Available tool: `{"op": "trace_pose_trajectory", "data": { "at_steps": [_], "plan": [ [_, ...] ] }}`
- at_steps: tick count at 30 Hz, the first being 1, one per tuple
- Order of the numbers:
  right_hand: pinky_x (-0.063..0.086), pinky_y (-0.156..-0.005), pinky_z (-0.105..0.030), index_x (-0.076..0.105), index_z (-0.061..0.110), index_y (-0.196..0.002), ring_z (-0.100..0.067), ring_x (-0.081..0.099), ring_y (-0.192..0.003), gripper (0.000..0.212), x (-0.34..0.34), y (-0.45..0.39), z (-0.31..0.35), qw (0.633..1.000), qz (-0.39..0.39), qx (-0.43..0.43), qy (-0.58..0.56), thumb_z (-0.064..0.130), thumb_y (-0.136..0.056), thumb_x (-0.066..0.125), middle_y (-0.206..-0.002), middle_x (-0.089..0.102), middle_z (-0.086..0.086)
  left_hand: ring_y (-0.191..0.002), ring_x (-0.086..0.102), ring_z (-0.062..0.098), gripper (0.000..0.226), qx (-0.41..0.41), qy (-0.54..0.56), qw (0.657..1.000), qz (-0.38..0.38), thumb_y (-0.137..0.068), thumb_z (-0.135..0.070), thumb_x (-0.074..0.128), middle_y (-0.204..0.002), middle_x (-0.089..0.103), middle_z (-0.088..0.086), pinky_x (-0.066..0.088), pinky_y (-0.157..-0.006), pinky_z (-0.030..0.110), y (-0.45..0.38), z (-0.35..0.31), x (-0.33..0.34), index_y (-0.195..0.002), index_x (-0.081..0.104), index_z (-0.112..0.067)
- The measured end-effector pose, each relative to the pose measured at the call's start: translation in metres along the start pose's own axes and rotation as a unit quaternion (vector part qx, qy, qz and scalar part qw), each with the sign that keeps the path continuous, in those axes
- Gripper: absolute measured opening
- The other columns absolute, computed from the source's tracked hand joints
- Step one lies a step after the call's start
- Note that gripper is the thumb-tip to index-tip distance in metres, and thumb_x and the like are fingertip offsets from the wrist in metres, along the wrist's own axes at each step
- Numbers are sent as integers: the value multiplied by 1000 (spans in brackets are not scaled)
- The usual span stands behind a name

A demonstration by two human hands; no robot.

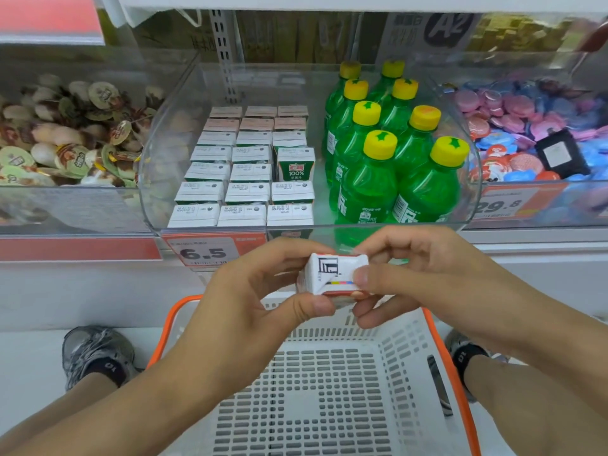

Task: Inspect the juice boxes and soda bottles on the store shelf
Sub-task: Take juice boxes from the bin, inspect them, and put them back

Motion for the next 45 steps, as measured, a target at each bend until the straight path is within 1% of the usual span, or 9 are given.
{"op": "trace_pose_trajectory", "data": {
  "at_steps": [11, 16, 19, 22, 26, 29, 34, 40, 45],
  "plan": [
    [57, -70, -67, 69, 17, -96, -45, 68, -84, 48, -1, 2, -4, 996, 27, -72, 50, 3, -58, 93, -103, 61, -24, -114, 67, 20, 36, 16, 81, 997, -3, -77, -16, 71, -113, 74, 2, 54, -95, 30, 1, -4, -1, -113, 70, -14],
    [61, -63, -53, 69, 20, -90, -30, 60, -67, 43, 1, 1, -3, 990, -16, -107, 90, 24, -58, 97, -84, 64, -5, -98, 73, 17, 28, -18, 141, 989, -36, -81, -22, 78, -106, 76, 1, 57, -78, 23, 3, -5, 2, -105, 67, -13],
    [61, -73, -42, 68, 30, -91, -15, 67, -81, 43, 2, 2, -4, 985, -20, -80, 151, 50, -58, 87, -94, 65, 5, -101, 70, 29, 31, -69, 288, 953, -72, -86, -30, 71, -111, 72, 12, 60, -78, 44, 3, -3, 2, -111, 66, -12],
    [61, -82, -49, 65, 19, -97, -28, 73, -92, 38, 11, 4, -7, 996, 41, -66, 34, 31, -70, 88, -108, 71, -4, -113, 63, 41, 41, -93, 364, 921, -102, -91, -27, 51, -120, 64, 25, 56, -84, 57, 1, -5, -2, -122, 54, 0],
    [63, -66, -40, 55, 2, -97, -36, 75, -77, 35, 17, 9, 9, 977, -35, -162, -135, 8, -70, 77, -98, 74, -12, -109, 68, 32, 44, -12, 223, 969, -103, -93, -35, 64, -116, 69, 11, 57, -90, 45, -3, -16, -12, -127, 55, -9],
    [62, -64, -34, 53, 8, -101, -31, 76, -76, 37, 13, 16, 36, 946, -147, -268, -109, 11, -74, 77, -100, 72, -7, -112, 66, 16, 44, 34, 66, 986, -147, -90, -21, 62, -119, 67, 1, 54, -94, 27, -8, -25, -35, -132, 51, -21],
    [63, -64, -33, 53, 25, -105, -21, 75, -85, 33, 2, -2, 78, 888, -228, -372, 145, 9, -86, 76, -109, 63, -4, -129, 48, 12, 69, 45, -351, 932, -83, -82, -62, 62, -136, 54, -6, 40, -109, 33, -30, -15, -59, -140, 47, -27],
    [56, -75, -29, 66, 20, -112, -15, 61, -86, 33, 9, -53, 97, 768, -217, -316, 513, 28, -83, 79, -107, 58, 2, -121, 53, 22, 67, -3, -471, 881, -31, -78, -63, 63, -131, 58, -3, 36, -105, 37, -39, -2, -60, -132, 56, -24],
    [40, -78, -25, 68, 23, -115, -15, 61, -87, 34, 21, -82, 118, 762, -165, -208, 590, 36, -85, 77, -107, 64, 4, -127, 47, 18, 58, 4, -504, 863, -29, -86, -55, 62, -139, 52, -6, 28, -109, 33, -40, 0, -60, -136, 52, -27]
  ]
}}
Point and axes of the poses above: each hand's wrist, its own y-axis away from the middle knuckle, its own x-axis out of the palm, z = x × y, the point moved 3 cm from there along -y, towards the middle knuckle
